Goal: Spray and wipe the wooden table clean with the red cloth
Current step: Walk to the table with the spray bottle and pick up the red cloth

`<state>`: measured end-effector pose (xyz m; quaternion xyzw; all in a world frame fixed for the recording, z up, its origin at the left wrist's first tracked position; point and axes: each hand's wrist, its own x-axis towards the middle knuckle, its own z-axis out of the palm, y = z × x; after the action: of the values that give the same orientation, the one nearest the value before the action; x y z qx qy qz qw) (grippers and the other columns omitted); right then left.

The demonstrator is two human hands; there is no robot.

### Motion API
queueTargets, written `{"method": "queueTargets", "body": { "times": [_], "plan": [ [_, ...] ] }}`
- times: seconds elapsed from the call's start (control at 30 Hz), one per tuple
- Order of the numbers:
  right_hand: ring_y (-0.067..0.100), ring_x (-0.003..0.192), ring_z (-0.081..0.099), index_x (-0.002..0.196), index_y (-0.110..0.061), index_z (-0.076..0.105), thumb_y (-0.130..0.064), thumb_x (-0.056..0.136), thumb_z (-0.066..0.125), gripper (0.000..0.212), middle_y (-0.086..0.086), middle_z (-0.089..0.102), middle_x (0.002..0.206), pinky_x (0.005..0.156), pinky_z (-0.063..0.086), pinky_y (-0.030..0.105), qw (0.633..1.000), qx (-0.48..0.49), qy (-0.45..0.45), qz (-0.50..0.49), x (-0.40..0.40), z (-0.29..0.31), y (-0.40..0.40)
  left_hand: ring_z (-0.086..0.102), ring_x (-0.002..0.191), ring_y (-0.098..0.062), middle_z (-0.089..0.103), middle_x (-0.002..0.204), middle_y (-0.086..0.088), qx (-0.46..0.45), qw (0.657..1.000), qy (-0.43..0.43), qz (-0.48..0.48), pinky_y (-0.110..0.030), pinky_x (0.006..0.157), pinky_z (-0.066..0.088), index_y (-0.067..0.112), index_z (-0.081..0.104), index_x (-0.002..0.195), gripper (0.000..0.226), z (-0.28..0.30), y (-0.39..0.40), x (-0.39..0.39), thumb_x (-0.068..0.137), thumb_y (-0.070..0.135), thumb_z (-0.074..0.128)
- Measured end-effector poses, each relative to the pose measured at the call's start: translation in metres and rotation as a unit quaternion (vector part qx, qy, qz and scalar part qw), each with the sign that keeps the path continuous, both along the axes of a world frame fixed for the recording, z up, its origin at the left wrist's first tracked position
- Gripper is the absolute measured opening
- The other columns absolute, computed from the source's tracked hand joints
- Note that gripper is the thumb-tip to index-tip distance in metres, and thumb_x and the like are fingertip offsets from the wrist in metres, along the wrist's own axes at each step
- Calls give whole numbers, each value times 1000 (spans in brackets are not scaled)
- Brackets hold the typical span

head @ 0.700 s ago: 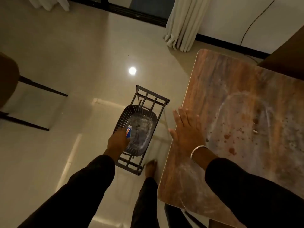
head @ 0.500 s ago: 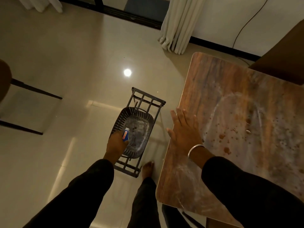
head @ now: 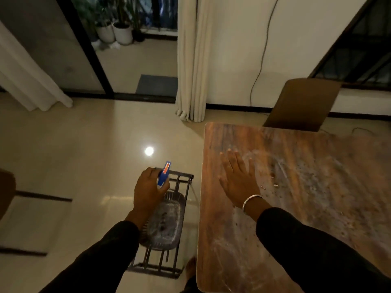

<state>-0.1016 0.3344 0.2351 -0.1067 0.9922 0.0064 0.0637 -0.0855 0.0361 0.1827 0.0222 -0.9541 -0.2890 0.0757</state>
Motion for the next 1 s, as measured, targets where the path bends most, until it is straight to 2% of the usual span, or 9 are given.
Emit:
{"method": "queueTargets", "body": {
  "times": [0.13,0.33,0.47,0.53,0.6,0.7,0.8,0.9,1.0],
  "plan": [
    [32,164,-5,169,-23,-2,-52,107,39,80,9,-5,178,127,6,67,997,-23,42,-57,3,39,41,55,91,-14,65,101,-3,-5,995,78,-66,-25,76,46,12,63,110,37,57,45,-39,83,34,77],
    [33,164,-1,170,-25,1,-57,107,34,78,7,-1,178,126,13,68,983,-35,89,-158,25,78,133,51,100,3,52,117,17,153,970,69,-175,-8,80,38,23,49,130,48,121,157,-79,91,50,62],
    [34,164,1,169,-24,3,-61,107,30,77,9,2,178,126,3,66,970,-25,102,-221,47,90,205,59,78,2,62,99,7,205,945,72,-242,-7,64,41,34,46,116,37,146,243,-85,90,60,55],
    [35,164,3,170,-23,6,-59,105,29,78,10,3,177,127,8,67,962,-19,107,-252,64,94,243,58,76,7,58,91,10,233,930,63,-279,-4,62,42,34,44,112,36,150,290,-81,90,61,52],
    [36,163,6,170,-21,9,-55,105,38,79,11,7,177,127,11,67,952,-18,116,-283,83,94,279,57,76,2,58,90,11,245,916,43,-314,-6,63,43,30,47,112,35,147,336,-73,92,58,53],
    [35,163,7,170,-22,10,-52,105,45,80,11,8,177,126,10,66,937,-19,115,-329,113,88,339,59,75,-5,60,90,11,262,899,1,-351,-14,62,48,42,48,107,16,135,411,-53,96,51,56],
    [34,164,3,170,-22,7,-52,106,41,78,9,2,178,126,8,65,921,-19,101,-376,145,72,403,60,67,-13,59,84,0,255,887,-25,-383,-25,59,52,41,47,107,18,116,483,-22,97,55,51],
    [33,164,-1,170,-22,4,-52,108,34,75,9,-2,178,127,7,66,905,-15,80,-418,175,51,466,49,50,-6,51,64,-4,246,872,-39,-422,-15,44,38,51,46,105,8,104,554,12,97,54,48],
    [34,164,-2,169,-21,4,-54,108,32,75,10,-4,178,128,6,66,888,-17,50,-456,206,26,535,47,48,-4,51,61,-1,215,854,-57,-471,-15,44,36,52,47,105,13,91,630,42,100,41,51]
  ]
}}
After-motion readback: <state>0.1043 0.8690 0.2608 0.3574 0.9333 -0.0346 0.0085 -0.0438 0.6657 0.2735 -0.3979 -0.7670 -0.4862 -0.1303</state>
